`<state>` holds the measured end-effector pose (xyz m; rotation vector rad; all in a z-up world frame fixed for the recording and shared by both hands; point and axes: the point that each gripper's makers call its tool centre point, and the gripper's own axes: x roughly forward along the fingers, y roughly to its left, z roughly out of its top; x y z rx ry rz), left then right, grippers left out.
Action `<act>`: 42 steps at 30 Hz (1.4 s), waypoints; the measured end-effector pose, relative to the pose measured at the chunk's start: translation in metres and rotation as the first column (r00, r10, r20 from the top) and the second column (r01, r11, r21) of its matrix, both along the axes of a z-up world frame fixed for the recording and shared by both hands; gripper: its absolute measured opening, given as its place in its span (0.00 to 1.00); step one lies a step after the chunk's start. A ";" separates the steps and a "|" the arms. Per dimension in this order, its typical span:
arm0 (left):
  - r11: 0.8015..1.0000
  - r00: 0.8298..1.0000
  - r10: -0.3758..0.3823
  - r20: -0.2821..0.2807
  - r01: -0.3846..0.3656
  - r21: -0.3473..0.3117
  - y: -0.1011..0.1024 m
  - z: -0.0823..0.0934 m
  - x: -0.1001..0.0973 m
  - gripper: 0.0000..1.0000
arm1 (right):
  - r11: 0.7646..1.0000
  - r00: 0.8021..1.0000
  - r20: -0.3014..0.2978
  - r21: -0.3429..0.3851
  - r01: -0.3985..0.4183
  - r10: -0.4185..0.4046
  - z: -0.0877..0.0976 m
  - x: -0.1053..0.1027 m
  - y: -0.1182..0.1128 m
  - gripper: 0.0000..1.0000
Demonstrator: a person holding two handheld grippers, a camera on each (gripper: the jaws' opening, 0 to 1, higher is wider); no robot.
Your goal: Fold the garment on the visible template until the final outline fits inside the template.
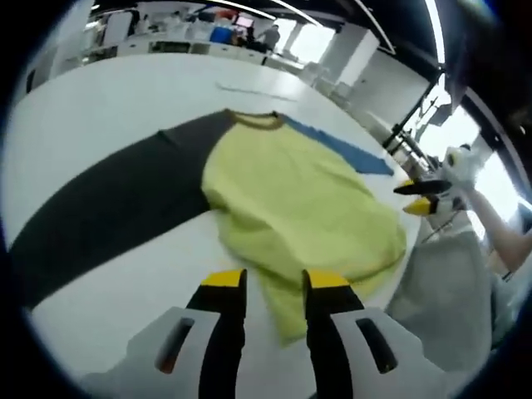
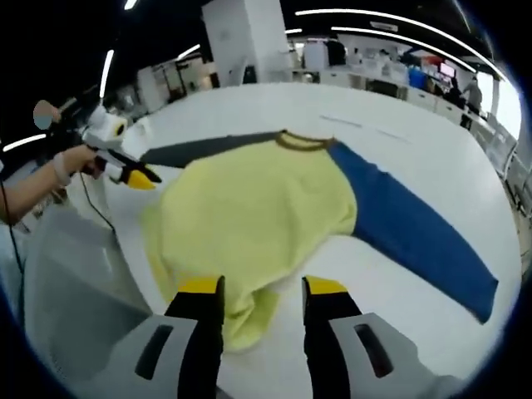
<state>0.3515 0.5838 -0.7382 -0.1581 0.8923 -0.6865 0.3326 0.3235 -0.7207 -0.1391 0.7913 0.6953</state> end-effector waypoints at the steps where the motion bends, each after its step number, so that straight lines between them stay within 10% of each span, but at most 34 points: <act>1: 1.000 1.000 0.000 -0.003 0.000 0.000 0.000 -0.001 0.000 0.23 | 1.000 1.000 -0.009 -0.001 -0.001 0.001 -0.002 -0.001 0.000 0.34; 42: 1.000 0.998 0.006 -0.058 -0.006 -0.006 -0.010 -0.016 -0.001 0.10 | 0.986 0.984 -0.125 0.097 0.136 -0.124 -0.037 0.019 -0.001 0.21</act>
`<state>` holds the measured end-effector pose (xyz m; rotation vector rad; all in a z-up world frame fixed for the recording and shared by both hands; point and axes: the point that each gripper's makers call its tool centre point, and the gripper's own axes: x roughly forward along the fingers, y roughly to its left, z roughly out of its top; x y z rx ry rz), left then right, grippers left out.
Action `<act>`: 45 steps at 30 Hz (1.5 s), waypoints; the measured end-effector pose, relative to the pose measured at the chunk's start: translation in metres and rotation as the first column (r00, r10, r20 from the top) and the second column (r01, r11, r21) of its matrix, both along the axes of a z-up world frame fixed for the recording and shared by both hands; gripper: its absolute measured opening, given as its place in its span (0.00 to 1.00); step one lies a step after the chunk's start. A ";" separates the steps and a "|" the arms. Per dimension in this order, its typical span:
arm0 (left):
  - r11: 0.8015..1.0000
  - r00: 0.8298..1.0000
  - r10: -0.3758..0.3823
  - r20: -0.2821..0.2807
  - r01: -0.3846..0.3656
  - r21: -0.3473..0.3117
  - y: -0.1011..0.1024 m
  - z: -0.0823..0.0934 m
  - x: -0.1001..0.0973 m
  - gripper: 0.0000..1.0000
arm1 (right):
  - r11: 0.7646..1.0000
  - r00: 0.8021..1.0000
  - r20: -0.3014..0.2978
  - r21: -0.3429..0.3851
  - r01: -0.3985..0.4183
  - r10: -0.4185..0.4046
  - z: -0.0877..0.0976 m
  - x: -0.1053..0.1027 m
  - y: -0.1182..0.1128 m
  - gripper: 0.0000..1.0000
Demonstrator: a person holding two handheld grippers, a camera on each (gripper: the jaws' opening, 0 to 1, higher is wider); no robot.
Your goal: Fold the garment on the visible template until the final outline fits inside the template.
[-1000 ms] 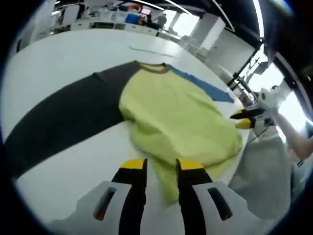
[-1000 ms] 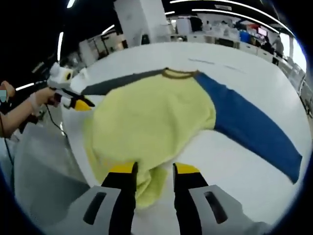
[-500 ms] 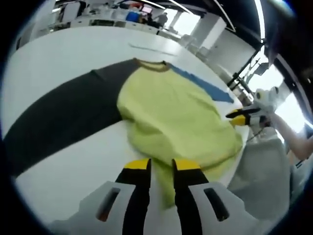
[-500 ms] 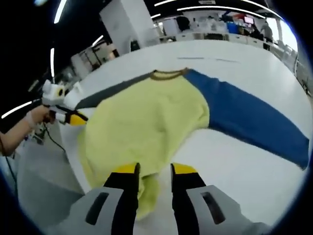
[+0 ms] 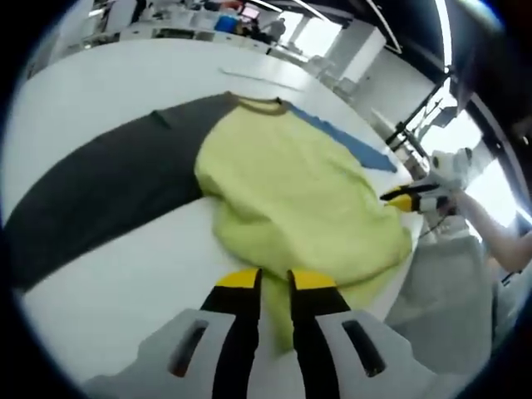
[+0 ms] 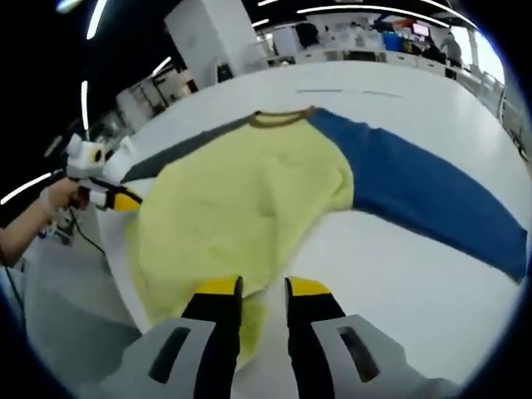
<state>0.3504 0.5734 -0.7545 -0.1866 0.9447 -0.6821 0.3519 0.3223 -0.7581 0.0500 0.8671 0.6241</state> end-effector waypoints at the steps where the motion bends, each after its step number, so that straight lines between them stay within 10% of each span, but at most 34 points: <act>1: 1.000 1.000 0.000 -0.003 0.000 -0.002 -0.001 -0.001 0.000 0.09 | 1.000 1.000 -0.002 0.002 0.001 -0.001 -0.001 0.000 0.000 0.20; 30: 0.999 0.998 -0.020 -0.065 0.016 -0.052 -0.012 -0.005 -0.013 0.00 | 1.000 1.000 -0.001 0.008 -0.028 0.028 -0.010 0.000 0.008 0.04; 45: 0.992 0.997 0.025 -0.077 -0.034 -0.118 -0.011 -0.001 -0.006 0.16 | 0.999 0.999 0.006 -0.007 -0.039 0.039 -0.009 0.001 0.007 0.03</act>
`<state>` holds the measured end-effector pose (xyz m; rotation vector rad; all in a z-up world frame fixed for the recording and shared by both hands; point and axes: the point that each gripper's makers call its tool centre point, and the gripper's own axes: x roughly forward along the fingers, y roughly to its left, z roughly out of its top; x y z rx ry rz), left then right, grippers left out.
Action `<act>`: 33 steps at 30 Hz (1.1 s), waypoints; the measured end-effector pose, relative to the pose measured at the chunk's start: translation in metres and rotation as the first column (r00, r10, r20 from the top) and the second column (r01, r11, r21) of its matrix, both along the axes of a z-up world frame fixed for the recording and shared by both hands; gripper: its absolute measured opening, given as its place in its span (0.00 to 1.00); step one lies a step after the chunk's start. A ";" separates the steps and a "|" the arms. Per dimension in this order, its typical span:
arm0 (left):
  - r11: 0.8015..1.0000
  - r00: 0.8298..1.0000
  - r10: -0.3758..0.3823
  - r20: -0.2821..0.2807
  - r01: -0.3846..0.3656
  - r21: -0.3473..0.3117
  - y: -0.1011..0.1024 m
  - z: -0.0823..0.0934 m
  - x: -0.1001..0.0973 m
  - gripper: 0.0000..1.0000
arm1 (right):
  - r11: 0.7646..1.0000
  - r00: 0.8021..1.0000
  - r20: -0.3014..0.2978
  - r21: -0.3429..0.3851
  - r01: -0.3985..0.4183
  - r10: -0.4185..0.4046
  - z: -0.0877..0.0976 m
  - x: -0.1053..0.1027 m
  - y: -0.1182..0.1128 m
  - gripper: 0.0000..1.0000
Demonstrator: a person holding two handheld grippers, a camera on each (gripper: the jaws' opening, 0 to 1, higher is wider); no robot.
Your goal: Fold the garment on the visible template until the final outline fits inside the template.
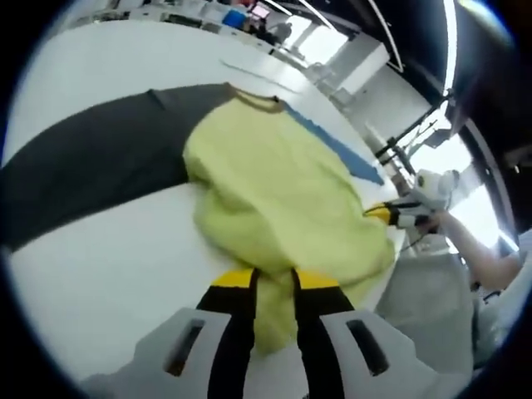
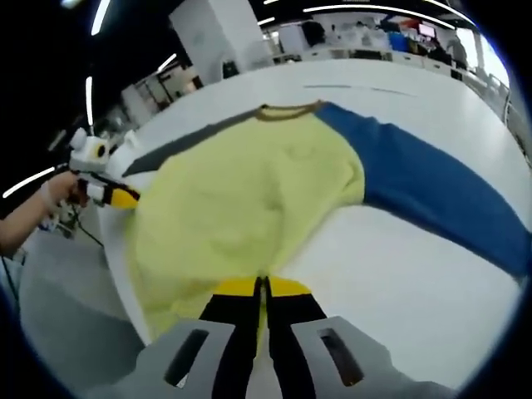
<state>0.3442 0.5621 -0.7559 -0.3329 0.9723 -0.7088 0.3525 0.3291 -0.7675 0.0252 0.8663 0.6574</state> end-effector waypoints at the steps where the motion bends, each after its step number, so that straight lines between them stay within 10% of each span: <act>1: 1.000 1.000 0.002 0.005 -0.002 -0.008 0.000 0.001 0.001 0.16 | 1.000 1.000 0.001 -0.007 -0.003 0.003 0.000 0.000 0.000 0.03; 13: 1.000 1.000 0.025 0.005 -0.025 -0.012 -0.009 -0.002 0.008 0.07 | 0.995 0.998 0.031 -0.086 -0.058 0.061 -0.001 0.000 0.001 0.03; 33: 1.000 0.999 0.021 0.049 -0.021 0.002 -0.003 0.011 0.008 0.00 | 1.000 0.998 0.055 0.011 -0.002 0.002 0.022 0.004 -0.002 0.02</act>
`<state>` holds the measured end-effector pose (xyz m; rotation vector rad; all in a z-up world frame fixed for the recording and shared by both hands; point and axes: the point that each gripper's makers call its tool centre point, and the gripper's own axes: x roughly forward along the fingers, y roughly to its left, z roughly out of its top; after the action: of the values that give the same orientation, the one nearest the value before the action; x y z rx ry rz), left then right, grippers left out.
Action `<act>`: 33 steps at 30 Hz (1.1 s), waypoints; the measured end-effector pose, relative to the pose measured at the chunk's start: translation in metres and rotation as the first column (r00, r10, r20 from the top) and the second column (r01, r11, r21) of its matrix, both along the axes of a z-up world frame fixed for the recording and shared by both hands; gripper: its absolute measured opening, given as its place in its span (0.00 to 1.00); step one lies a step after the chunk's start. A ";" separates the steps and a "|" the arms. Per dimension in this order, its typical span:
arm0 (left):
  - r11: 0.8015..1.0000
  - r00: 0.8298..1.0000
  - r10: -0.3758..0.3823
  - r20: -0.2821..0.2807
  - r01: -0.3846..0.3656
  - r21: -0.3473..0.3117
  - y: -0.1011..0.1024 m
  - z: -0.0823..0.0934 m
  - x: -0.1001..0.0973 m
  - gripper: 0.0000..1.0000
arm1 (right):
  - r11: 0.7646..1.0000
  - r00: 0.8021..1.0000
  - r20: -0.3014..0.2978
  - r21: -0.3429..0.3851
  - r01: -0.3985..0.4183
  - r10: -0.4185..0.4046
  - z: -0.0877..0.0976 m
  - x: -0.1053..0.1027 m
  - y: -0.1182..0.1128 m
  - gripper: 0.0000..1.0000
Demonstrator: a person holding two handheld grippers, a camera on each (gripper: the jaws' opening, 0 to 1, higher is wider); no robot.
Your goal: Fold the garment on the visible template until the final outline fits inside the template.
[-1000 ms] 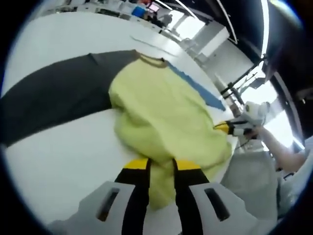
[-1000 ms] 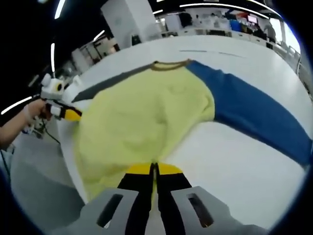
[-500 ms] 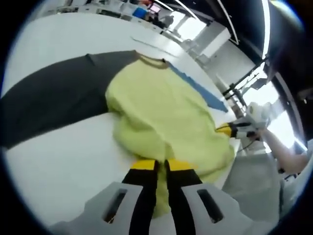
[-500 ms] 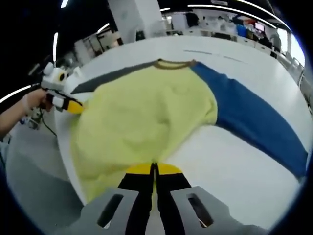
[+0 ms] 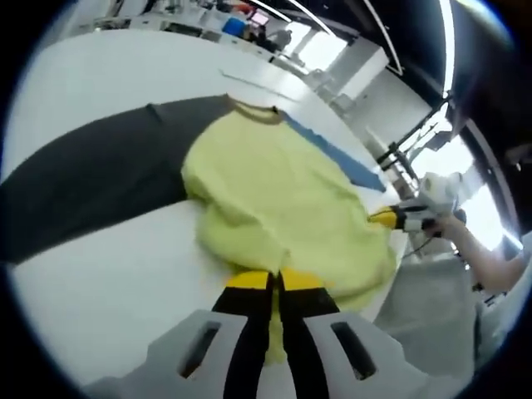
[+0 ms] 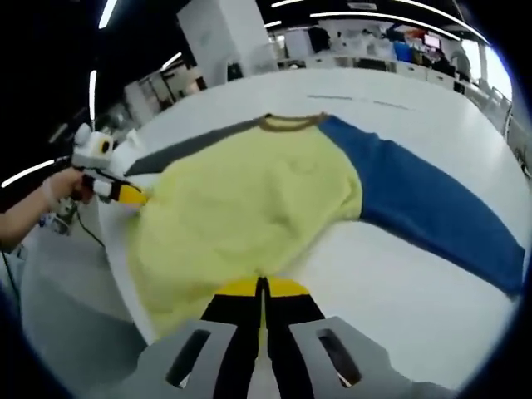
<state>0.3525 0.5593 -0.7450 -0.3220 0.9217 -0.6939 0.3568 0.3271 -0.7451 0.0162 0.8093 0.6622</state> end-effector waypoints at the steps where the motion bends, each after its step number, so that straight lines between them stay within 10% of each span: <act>1: 1.000 1.000 0.002 0.003 -0.002 -0.001 0.001 0.001 0.001 0.00 | 1.000 1.000 0.008 0.021 0.015 -0.015 0.005 0.003 0.000 0.02; 33: 0.992 0.975 0.126 0.182 -0.121 -0.035 0.032 0.055 0.065 0.00 | 0.994 0.984 0.179 0.106 -0.006 -0.013 0.081 0.078 0.026 0.02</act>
<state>0.4179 0.5917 -0.6904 -0.3280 0.7116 -0.6094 0.4349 0.3531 -0.6645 0.0534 0.5995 0.6919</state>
